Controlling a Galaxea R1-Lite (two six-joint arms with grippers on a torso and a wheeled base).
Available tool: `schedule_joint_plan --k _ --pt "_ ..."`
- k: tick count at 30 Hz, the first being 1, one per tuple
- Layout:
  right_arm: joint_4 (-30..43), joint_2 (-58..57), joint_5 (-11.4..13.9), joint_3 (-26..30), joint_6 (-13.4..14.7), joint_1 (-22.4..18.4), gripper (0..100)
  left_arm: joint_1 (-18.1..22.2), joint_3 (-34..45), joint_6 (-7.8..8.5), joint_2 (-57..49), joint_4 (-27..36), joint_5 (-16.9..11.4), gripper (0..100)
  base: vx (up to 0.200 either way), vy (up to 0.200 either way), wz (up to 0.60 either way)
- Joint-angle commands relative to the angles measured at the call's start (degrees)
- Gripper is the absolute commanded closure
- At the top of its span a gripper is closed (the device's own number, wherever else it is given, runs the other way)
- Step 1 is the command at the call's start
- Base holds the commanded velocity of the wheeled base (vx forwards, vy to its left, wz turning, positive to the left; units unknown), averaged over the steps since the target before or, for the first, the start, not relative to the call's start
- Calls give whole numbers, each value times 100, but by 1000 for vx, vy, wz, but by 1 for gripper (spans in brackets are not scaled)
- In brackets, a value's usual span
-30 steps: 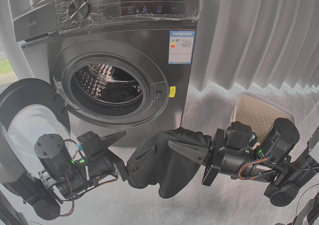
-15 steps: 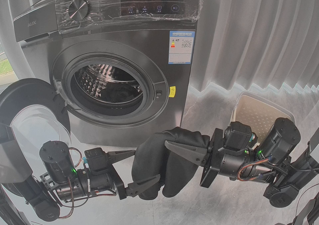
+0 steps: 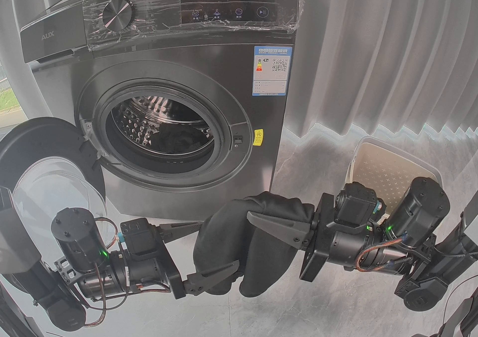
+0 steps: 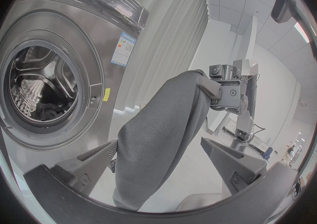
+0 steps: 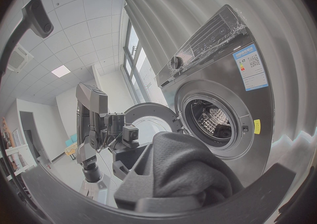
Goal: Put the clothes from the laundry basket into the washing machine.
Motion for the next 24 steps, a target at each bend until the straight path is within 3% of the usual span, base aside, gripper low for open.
schedule_joint_plan --k 1,10,12,16,24 --pt "1 5 4 -4 -1 -34 100 -2 -51 -34 -13 -1 1 0 0 0 0" --pt "1 -3 4 -13 -1 -42 100 -2 -473 -105 -48 -1 -25 0 0 0 0" --pt "-8 -3 4 -13 -1 -25 100 -46 -182 -113 -48 -1 -183 0 0 0 0" --pt "-8 5 4 -13 -1 10 100 7 -121 -96 128 -1 -860 0 0 0 0" --pt "-8 32 -5 -22 -1 28 100 -81 -516 -52 549 8 -1010 0 0 0 0"
